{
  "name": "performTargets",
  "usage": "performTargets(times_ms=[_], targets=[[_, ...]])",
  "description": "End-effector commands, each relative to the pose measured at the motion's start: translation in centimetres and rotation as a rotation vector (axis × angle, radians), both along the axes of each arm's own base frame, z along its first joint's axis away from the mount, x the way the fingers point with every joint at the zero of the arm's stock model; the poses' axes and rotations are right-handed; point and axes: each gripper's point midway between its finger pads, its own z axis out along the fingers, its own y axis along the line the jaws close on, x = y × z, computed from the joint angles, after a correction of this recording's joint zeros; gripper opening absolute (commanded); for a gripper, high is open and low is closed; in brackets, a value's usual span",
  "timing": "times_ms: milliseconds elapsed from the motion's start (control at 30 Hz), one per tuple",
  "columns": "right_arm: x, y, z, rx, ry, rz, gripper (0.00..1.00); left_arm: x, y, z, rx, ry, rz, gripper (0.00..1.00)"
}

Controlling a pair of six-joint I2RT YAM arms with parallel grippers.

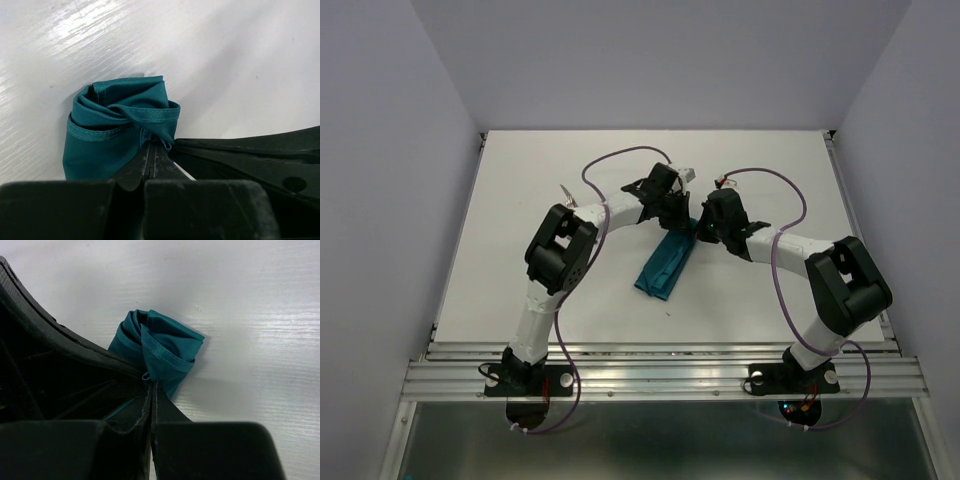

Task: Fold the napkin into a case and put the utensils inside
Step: Stuff the top corner of the smaller-rectangle-folded napkin into the folded napkin.

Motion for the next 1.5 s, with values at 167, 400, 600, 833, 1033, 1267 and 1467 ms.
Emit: performTargets(times_ms=[167, 400, 600, 833, 1033, 1267, 1467], targets=[[0.9, 1.1, 2.2, 0.037, -0.063, 0.021, 0.01, 0.4, -2.7, 1.1, -0.094, 0.003, -0.026, 0.00], [0.6, 1.3, 2.9, 0.049, -0.074, 0.034, 0.01, 0.0, -2.4, -1.7, -0.037, 0.038, -0.005, 0.00], [0.5, 1.0, 2.7, 0.039, -0.074, 0.029, 0.01, -0.3, -2.4, -2.2, -0.025, 0.045, -0.003, 0.00], [0.0, 0.3, 1.5, 0.014, -0.050, 0.010, 0.01, -0.8, -1.7, 1.9, -0.069, -0.016, -0.007, 0.00], [-0.2, -0.2, 1.5, -0.002, -0.059, 0.004, 0.01, -1.4, -0.5, 5.0, -0.123, -0.050, -0.008, 0.00], [0.0, -0.2, 1.4, 0.011, -0.055, 0.007, 0.01, -1.3, -0.1, 5.0, -0.149, -0.032, -0.005, 0.00], [0.0, -0.1, 1.6, 0.014, -0.058, 0.012, 0.01, -0.7, -0.4, 3.6, -0.135, -0.012, 0.007, 0.00]])
